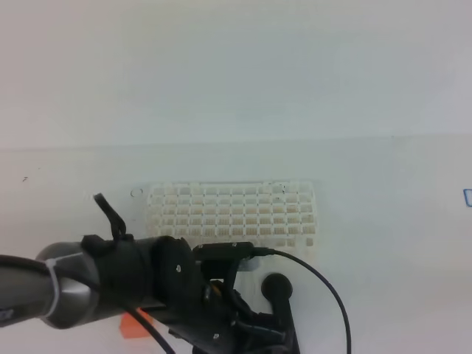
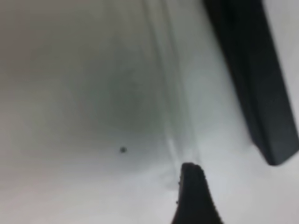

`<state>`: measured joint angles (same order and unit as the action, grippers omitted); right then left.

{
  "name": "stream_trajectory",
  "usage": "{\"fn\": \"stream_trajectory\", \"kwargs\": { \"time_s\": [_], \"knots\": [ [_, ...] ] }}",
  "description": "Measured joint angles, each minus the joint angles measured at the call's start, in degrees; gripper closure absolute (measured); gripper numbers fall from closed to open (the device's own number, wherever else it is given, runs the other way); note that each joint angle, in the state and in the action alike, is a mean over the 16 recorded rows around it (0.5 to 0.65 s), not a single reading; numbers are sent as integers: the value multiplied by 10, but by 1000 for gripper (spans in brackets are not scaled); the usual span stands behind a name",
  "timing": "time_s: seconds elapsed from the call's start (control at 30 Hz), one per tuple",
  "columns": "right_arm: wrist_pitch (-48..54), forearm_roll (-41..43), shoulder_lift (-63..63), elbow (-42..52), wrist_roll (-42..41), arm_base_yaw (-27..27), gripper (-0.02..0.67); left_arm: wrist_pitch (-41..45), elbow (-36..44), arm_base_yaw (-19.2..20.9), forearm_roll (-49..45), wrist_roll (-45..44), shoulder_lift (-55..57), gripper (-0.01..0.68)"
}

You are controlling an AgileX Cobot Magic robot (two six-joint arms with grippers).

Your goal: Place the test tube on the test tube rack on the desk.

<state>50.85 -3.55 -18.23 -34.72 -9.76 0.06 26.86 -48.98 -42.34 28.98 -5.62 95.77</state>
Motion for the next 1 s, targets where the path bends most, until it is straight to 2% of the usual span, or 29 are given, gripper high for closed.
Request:
{"fn": "stream_trajectory", "kwargs": {
  "time_s": [0.3, 1.0],
  "knots": [
    [1, -4, 0, 0, 0, 0, 650, -13, -10, -9, -81, 75, 28, 303],
    [1, -11, 0, 0, 0, 0, 650, 63, -81, -10, -193, 128, 86, 315]
  ]
}}
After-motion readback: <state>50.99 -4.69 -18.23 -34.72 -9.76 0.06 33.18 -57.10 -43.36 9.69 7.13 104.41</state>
